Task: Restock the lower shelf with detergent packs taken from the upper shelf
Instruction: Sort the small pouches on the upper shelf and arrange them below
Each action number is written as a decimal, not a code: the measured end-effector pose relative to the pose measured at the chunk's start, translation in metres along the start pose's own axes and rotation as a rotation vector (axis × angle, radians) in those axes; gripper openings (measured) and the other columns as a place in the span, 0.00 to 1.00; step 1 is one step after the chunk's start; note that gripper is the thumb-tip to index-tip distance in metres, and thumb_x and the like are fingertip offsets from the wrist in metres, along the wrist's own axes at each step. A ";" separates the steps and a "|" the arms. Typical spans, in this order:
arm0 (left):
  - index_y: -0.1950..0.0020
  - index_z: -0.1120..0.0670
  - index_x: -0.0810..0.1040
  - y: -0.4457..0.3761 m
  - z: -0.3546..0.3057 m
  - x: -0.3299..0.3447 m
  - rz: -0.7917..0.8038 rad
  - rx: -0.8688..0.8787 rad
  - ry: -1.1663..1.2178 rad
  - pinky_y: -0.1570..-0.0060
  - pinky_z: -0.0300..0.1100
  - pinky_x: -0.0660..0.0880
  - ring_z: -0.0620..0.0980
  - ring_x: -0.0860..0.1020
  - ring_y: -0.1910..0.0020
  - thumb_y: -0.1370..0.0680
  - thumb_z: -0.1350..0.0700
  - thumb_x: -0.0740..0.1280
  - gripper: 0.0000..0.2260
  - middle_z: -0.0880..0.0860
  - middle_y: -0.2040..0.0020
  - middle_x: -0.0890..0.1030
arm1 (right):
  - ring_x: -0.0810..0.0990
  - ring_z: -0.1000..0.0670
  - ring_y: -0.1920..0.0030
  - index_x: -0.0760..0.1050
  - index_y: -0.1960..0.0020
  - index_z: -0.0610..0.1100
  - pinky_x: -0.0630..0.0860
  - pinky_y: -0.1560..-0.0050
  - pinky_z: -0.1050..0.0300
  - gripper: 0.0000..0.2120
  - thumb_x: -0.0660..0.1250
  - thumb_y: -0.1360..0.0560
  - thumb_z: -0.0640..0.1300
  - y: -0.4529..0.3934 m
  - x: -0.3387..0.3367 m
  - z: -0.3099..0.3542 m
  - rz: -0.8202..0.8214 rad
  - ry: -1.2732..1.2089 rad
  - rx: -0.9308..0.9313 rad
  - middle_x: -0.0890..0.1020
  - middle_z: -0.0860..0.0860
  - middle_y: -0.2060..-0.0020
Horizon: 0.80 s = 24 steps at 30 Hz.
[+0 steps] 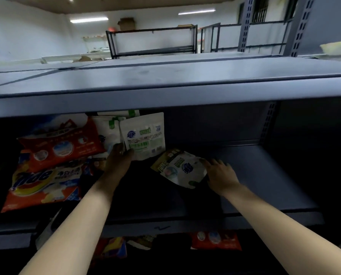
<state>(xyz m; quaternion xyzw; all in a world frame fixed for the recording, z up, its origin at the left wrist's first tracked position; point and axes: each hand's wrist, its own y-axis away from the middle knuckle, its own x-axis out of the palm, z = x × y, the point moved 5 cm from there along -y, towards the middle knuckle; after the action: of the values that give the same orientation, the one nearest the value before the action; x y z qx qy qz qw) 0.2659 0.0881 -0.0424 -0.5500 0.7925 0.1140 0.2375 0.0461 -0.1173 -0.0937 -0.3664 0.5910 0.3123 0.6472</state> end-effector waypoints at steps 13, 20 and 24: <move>0.40 0.58 0.76 -0.061 -0.009 -0.003 -0.130 0.130 0.091 0.49 0.48 0.76 0.57 0.78 0.47 0.26 0.58 0.71 0.16 0.59 0.44 0.80 | 0.67 0.47 0.31 0.72 0.32 0.51 0.59 0.34 0.55 0.17 0.56 0.19 0.47 -0.021 -0.006 0.008 -0.224 -0.167 -0.026 0.74 0.52 0.33; 0.45 0.62 0.81 -0.052 -0.011 0.022 0.023 -0.022 -0.080 0.52 0.50 0.75 0.62 0.78 0.51 0.25 0.45 0.69 0.20 0.63 0.51 0.81 | 0.81 0.37 0.52 0.80 0.45 0.37 0.77 0.53 0.45 0.09 0.64 0.22 0.38 -0.004 -0.077 0.006 -0.580 -0.394 -0.046 0.83 0.39 0.51; 0.49 0.65 0.81 -0.027 -0.023 0.024 -0.032 0.005 -0.145 0.49 0.50 0.73 0.62 0.78 0.48 0.22 0.42 0.64 0.24 0.66 0.50 0.81 | 0.80 0.37 0.53 0.80 0.46 0.37 0.76 0.57 0.50 0.08 0.64 0.22 0.39 0.004 -0.102 -0.011 -0.656 -0.413 0.000 0.82 0.38 0.53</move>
<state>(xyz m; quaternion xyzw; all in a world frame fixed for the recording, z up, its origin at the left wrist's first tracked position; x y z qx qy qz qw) 0.2787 0.0486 -0.0319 -0.5523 0.7645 0.1477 0.2977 0.0260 -0.1214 0.0066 -0.4655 0.2997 0.1557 0.8181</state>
